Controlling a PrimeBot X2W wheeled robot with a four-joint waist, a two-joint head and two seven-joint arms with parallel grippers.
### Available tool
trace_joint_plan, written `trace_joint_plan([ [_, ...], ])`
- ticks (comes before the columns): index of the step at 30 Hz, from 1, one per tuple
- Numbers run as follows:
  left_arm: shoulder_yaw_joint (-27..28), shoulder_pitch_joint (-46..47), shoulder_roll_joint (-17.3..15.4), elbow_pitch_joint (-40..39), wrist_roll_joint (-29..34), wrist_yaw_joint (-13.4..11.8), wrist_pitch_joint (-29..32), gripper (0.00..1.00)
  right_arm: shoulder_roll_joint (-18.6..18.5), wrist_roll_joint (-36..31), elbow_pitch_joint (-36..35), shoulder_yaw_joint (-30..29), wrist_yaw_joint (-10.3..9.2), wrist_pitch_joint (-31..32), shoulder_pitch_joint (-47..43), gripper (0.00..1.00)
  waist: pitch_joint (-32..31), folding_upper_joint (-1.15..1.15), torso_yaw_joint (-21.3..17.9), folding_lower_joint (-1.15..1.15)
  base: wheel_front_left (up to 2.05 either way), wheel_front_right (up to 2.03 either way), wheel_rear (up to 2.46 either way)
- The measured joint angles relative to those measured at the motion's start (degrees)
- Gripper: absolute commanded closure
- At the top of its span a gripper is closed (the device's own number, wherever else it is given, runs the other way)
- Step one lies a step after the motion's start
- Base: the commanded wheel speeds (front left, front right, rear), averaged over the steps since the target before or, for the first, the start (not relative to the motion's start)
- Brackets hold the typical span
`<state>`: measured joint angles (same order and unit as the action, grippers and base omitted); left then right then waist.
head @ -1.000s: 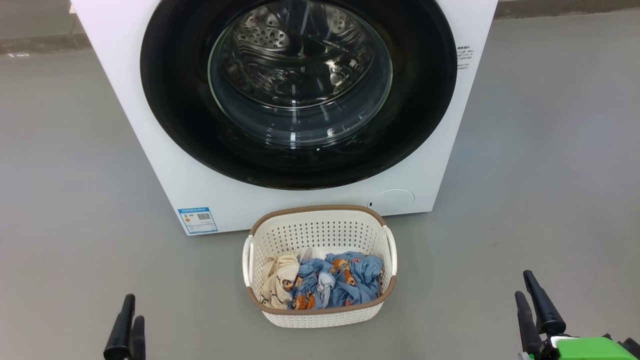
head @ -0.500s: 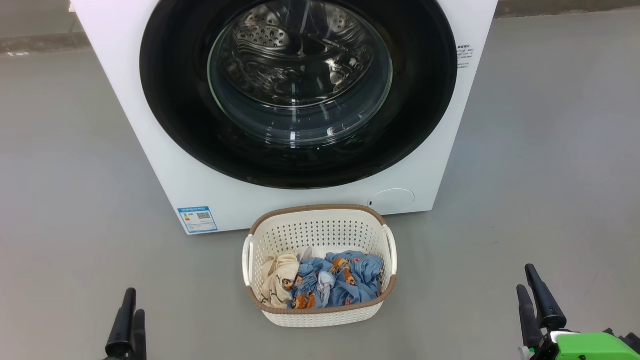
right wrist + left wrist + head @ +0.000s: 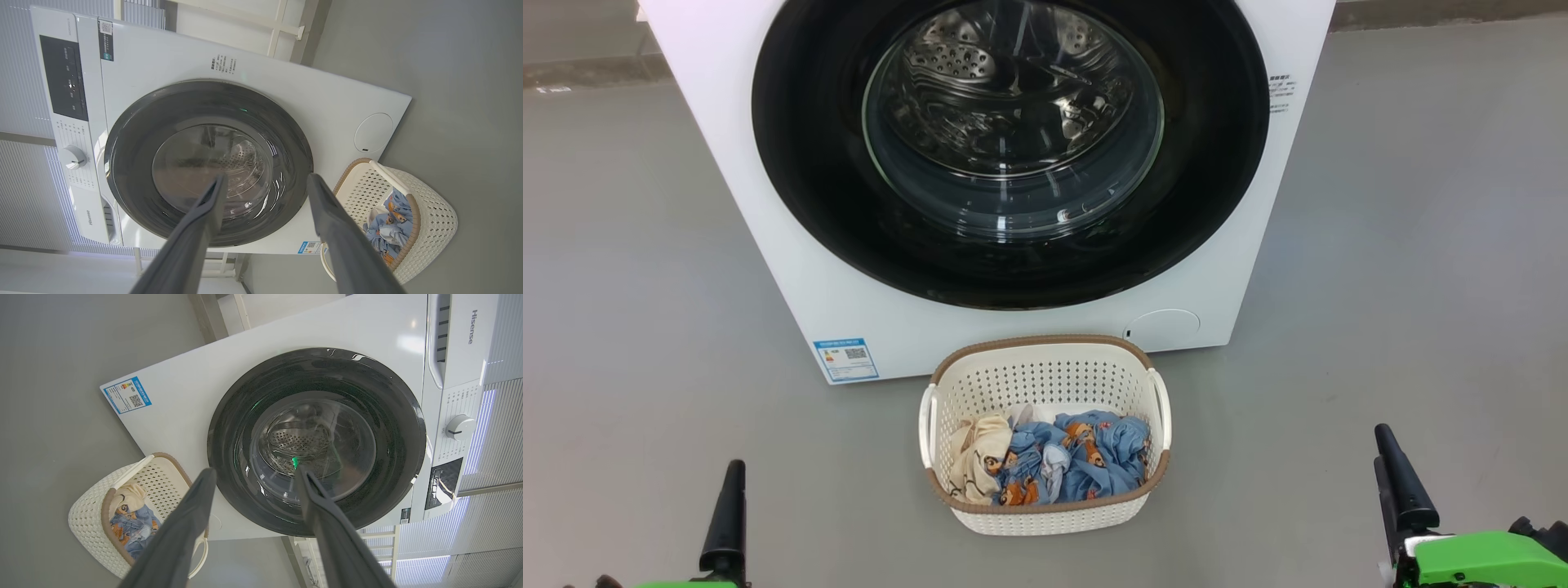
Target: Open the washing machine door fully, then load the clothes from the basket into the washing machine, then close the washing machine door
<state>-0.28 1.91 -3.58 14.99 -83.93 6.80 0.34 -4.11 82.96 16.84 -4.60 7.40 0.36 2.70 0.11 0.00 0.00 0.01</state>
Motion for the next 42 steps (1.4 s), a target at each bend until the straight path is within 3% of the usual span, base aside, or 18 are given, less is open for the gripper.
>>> trace_joint_plan([
  [24, 0.04, 0.00, 0.03, -1.54, 28.43, 0.01, -4.00, 0.00, -0.05, -27.88, 0.55, 0.15, 0.00, -4.02, 1.35, 0.00, -0.18, 0.00, -0.11, 0.00, 0.00, 0.00, 0.00],
  [42, -1.46, -0.02, -0.04, -1.97, 42.81, 0.01, -7.01, 0.00, 0.09, -45.39, 1.85, 0.29, 0.00, -6.92, 2.25, 0.00, -0.21, 0.00, -0.24, 0.00, 0.00, 0.00, 0.00],
])
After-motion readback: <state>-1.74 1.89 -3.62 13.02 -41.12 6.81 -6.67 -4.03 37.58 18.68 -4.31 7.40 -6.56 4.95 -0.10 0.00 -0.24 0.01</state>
